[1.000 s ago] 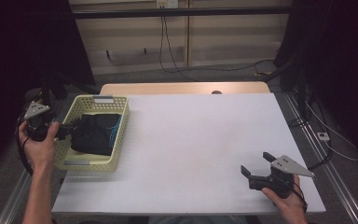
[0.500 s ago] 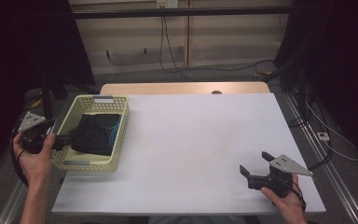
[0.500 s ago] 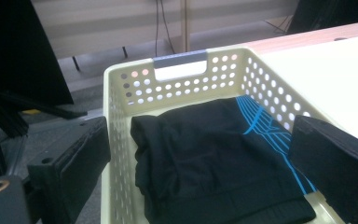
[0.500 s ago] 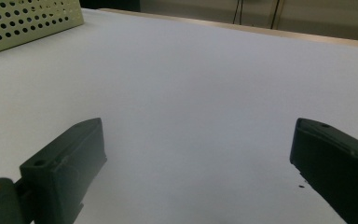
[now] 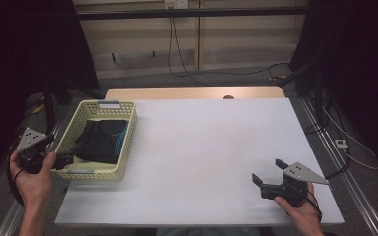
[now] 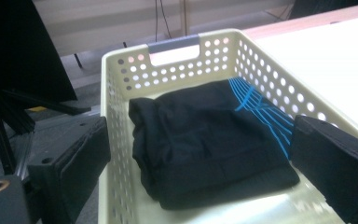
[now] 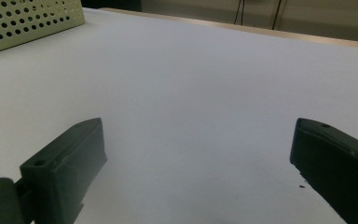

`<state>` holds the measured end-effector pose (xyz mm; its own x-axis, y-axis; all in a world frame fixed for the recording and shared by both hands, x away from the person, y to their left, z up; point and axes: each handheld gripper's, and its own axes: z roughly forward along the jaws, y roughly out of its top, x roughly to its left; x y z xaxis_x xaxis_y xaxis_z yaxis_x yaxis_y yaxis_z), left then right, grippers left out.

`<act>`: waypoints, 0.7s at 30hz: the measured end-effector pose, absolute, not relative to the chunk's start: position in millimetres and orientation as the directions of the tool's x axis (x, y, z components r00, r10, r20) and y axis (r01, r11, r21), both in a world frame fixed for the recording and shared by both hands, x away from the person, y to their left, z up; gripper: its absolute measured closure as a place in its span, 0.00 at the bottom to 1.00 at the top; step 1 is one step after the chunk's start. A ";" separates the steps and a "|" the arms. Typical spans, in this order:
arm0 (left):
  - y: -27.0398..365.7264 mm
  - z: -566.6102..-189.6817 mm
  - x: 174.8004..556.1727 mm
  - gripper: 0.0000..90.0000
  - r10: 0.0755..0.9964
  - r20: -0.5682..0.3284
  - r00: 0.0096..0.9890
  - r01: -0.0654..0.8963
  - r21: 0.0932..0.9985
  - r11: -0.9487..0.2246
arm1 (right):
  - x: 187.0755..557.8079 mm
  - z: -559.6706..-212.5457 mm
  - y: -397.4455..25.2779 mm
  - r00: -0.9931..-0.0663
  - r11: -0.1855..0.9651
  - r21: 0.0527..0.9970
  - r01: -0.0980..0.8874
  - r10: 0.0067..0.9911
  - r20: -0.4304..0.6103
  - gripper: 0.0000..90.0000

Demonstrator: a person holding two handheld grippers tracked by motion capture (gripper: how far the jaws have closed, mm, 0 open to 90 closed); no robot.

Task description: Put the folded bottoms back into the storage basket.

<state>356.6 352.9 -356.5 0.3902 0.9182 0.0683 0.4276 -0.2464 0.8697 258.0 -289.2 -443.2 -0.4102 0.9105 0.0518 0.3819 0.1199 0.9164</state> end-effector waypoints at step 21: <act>332.9 -357.7 324.3 0.06 0.903 0.083 0.421 0.411 0.870 -0.272 | 258.2 -442.7 -288.7 -0.418 0.123 0.918 0.378 0.907 0.051 0.04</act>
<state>324.3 332.9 -357.7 0.4210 0.9032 0.0835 0.4105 -0.2718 0.8704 258.2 -288.7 -442.7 -0.4181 0.9070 0.0507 0.3778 0.1229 0.9177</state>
